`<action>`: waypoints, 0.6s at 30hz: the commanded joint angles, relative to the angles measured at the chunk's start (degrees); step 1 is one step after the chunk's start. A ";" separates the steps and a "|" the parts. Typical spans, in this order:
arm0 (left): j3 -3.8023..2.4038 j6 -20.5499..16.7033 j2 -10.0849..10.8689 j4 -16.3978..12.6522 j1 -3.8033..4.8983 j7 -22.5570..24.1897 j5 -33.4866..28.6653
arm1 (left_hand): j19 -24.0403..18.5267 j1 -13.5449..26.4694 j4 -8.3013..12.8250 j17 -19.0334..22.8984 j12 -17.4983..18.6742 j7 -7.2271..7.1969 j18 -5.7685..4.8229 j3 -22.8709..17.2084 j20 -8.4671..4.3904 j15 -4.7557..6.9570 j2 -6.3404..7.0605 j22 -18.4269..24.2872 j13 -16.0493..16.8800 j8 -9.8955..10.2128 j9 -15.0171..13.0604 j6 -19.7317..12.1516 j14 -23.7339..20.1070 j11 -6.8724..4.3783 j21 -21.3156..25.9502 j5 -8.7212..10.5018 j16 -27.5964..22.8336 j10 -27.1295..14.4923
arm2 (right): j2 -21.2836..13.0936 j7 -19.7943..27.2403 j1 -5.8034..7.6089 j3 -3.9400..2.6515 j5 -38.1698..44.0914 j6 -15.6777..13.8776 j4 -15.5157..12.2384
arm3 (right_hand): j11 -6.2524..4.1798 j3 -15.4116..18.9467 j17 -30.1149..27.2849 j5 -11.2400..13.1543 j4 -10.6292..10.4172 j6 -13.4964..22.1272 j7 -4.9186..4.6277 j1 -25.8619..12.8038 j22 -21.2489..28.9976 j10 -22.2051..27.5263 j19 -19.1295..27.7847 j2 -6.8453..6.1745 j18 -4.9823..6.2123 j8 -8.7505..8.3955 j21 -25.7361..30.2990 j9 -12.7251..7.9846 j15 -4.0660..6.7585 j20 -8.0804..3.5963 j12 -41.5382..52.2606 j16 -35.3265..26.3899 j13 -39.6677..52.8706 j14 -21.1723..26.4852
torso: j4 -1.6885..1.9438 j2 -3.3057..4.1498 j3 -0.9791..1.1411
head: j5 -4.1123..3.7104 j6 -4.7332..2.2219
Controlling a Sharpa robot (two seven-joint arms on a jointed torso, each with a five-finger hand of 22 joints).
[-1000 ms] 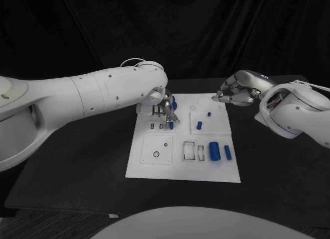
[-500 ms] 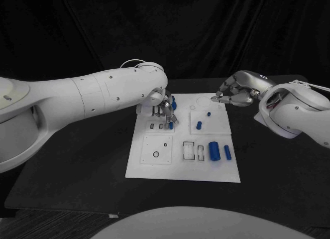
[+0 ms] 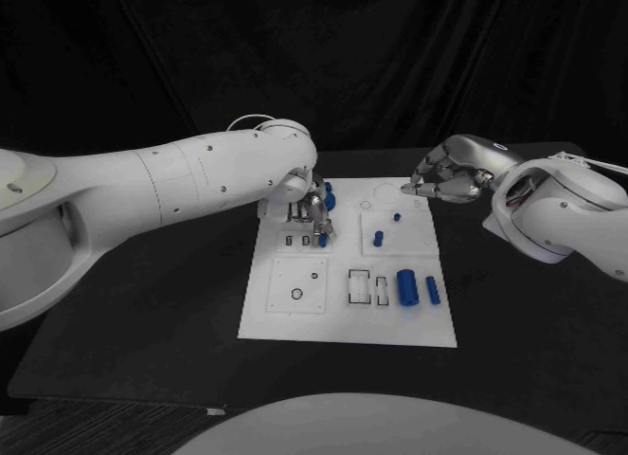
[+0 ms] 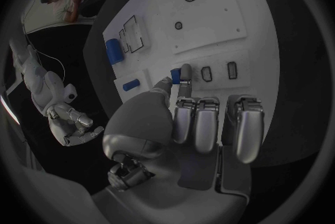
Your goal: Assemble the parts on the task board
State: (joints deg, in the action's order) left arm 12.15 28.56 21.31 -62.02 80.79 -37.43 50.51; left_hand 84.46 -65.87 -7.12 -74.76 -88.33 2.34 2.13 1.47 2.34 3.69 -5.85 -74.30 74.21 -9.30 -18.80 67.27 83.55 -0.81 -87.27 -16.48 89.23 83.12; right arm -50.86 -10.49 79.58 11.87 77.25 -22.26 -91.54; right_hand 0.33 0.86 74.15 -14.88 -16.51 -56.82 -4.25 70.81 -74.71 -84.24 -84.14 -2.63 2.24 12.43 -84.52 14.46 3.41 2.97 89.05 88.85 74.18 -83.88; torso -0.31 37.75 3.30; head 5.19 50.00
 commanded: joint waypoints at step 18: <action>-0.05 1.43 0.05 -0.23 -0.48 0.41 -0.21 | 1.20 0.31 0.75 -15.24 -1.67 0.14 -0.47 -3.84 -0.41 0.87 2.03 -9.98 15.79 1.76 -0.73 0.51 6.45 -0.89 0.99 0.37 0.77 6.88 | 0.07 -0.93 -0.16 -0.04 0.11 0.67 0.17 | 0.30 -0.42 15.85 -0.93 0.13 -0.23 -0.74 1.39 -13.15 -5.76 -2.71 0.59 -0.63 0.80 0.58 0.87 -0.44 0.30 0.95 1.15 15.82 -6.12 | 0.01 -0.01 -0.01 | -0.33 0.00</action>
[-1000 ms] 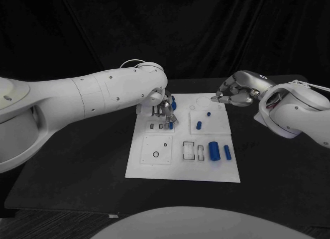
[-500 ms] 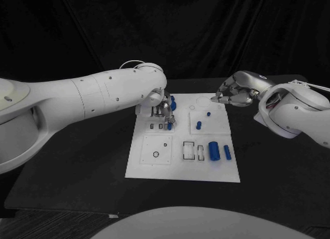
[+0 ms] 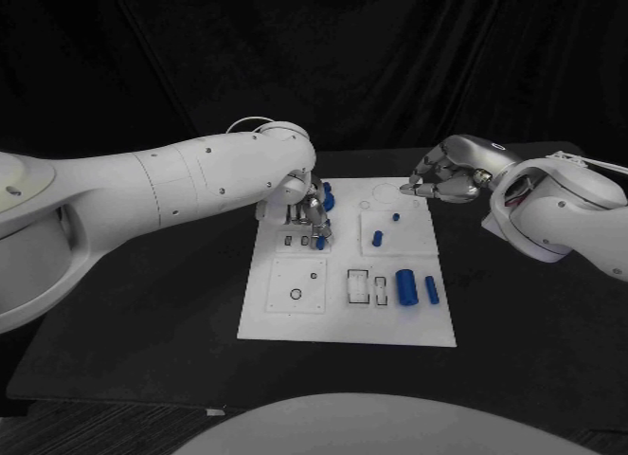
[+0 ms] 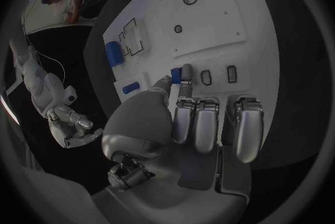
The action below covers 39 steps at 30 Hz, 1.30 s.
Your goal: Assemble the parts on the task board
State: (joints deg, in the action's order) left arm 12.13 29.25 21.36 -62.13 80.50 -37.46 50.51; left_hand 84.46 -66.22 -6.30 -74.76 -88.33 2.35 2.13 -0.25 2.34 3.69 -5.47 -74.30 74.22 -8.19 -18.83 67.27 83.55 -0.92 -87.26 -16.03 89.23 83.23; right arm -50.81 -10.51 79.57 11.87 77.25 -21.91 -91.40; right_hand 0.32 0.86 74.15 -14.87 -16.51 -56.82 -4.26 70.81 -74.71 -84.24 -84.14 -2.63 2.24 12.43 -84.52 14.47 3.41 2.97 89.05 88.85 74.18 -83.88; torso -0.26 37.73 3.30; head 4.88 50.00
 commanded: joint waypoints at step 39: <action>-0.03 0.64 1.63 -2.56 -0.30 -0.20 -0.21 | 0.78 6.55 -1.39 -15.24 -1.67 0.05 -0.17 -1.49 -0.55 1.01 5.27 -9.28 15.78 -1.26 -11.77 -1.77 6.45 -0.83 2.35 -0.07 0.77 6.77 | -0.30 -1.23 -0.73 -0.04 -0.40 1.30 0.40 | 0.33 -0.26 15.85 -0.70 0.04 -0.20 -0.77 1.27 -13.12 -5.76 -2.67 0.66 -0.60 0.80 0.66 0.90 -0.47 0.34 0.95 1.15 15.82 -6.12 | -0.02 -0.01 0.01 | 0.04 0.00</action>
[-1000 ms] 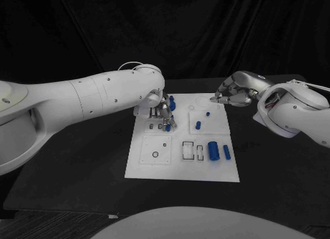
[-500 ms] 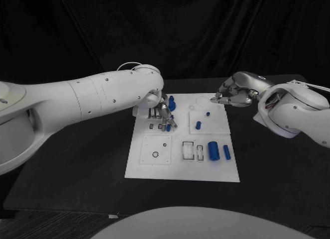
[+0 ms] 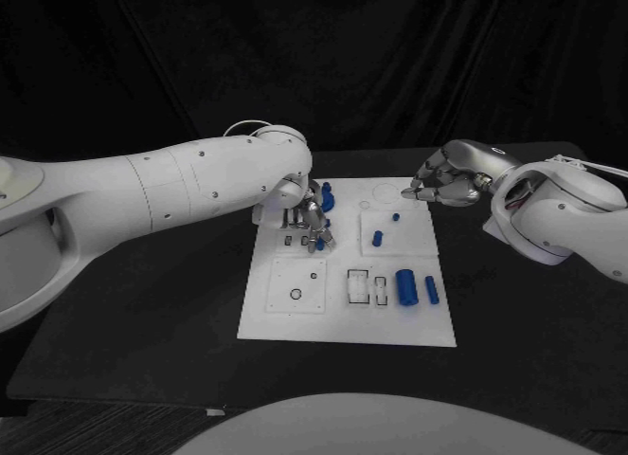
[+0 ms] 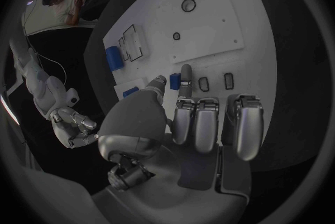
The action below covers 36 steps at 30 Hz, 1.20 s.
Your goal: Assemble the parts on the task board
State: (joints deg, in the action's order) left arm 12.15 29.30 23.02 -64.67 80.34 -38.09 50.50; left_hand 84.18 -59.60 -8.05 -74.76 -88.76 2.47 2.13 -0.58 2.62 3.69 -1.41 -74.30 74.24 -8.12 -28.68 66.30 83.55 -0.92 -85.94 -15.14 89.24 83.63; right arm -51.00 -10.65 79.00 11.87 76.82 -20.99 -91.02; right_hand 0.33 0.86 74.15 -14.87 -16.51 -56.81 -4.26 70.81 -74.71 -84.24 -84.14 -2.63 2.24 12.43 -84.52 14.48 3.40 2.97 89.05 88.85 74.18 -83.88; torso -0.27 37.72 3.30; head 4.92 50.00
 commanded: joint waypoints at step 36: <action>-0.05 -0.06 -0.57 1.25 -0.15 2.68 -0.20 | 1.19 -3.69 4.58 -15.24 -1.24 -1.13 -0.16 -8.90 -1.68 1.87 1.32 -9.55 15.76 -4.91 -16.28 -4.58 6.45 -1.82 1.51 -9.40 0.76 6.37 | 0.07 -1.24 -0.60 -0.04 0.03 1.29 0.26 | 0.36 -0.09 15.85 -0.62 0.05 -0.19 -0.78 1.23 -13.07 -5.76 -2.59 0.71 -0.56 0.82 0.82 0.93 -0.49 0.38 0.95 1.15 15.82 -6.12 | -0.02 0.02 0.02 | 0.07 0.00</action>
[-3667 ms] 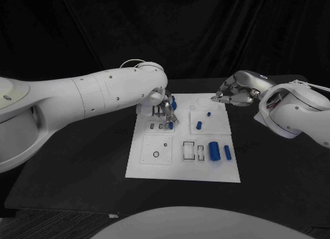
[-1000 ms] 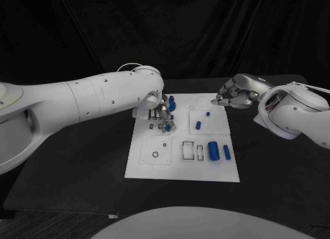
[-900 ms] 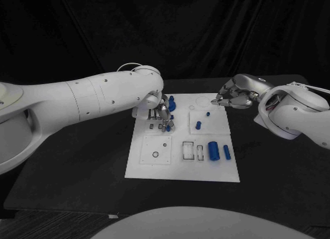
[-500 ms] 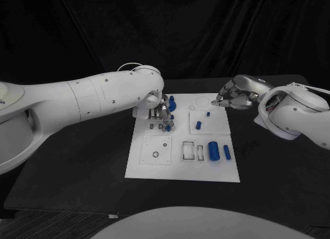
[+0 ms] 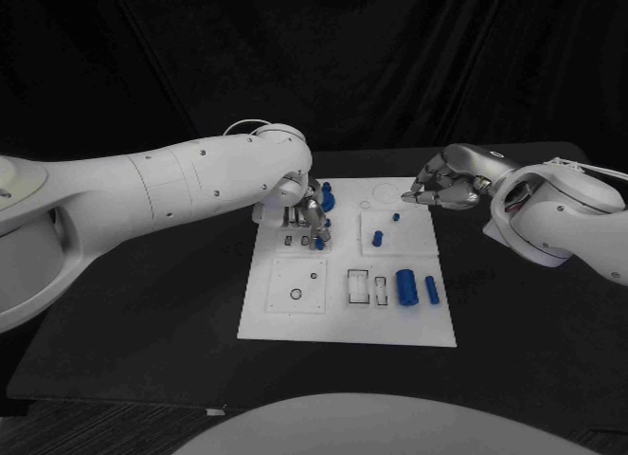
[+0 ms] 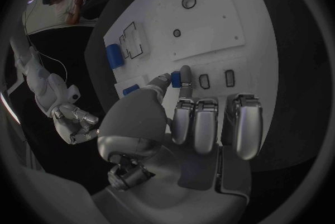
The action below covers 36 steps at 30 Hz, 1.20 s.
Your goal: Assemble the parts on the task board
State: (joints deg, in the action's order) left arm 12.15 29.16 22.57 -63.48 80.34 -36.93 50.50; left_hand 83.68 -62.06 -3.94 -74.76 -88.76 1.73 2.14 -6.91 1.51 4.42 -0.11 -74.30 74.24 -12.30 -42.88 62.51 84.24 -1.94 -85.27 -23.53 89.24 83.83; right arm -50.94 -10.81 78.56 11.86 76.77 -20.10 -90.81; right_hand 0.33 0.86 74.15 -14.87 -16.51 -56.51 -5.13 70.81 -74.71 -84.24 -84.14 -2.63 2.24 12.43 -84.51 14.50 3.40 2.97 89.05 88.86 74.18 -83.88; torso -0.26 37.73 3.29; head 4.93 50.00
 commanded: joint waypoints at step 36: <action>-0.05 -8.30 7.91 -5.32 0.48 -0.45 -0.20 | 1.81 -1.47 6.89 -15.24 -1.24 -0.41 -0.15 -16.26 -0.68 1.29 2.05 -9.88 15.76 -0.74 -7.62 -0.35 5.76 -0.95 1.23 -3.88 0.76 6.17 | 0.24 -1.02 -0.37 -0.04 0.07 1.01 0.93 | 0.38 -0.05 15.85 -0.75 0.14 -0.47 0.07 1.43 -12.87 -5.76 -2.30 0.82 -0.41 0.83 1.37 0.95 -0.51 0.41 0.95 1.14 15.82 -6.12 | 0.02 -0.18 0.13 | 1.56 0.00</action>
State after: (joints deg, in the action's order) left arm 12.15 23.03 30.37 -68.58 80.64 -36.60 50.49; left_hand 84.08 -62.83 1.43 -74.76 -88.76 2.99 2.14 -16.56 1.11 5.12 1.38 -74.30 74.24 -12.29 -46.90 61.52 83.55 -2.15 -84.63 -26.23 89.24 83.63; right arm -50.73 -10.89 78.33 11.86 76.75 -19.44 -89.91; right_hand 0.33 0.86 74.15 -14.87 -16.51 -56.52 -5.13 70.81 -74.71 -84.24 -84.14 -2.62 2.24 12.43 -83.98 14.51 3.40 2.97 89.05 88.85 74.18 -83.88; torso -0.25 37.64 3.36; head 6.40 50.00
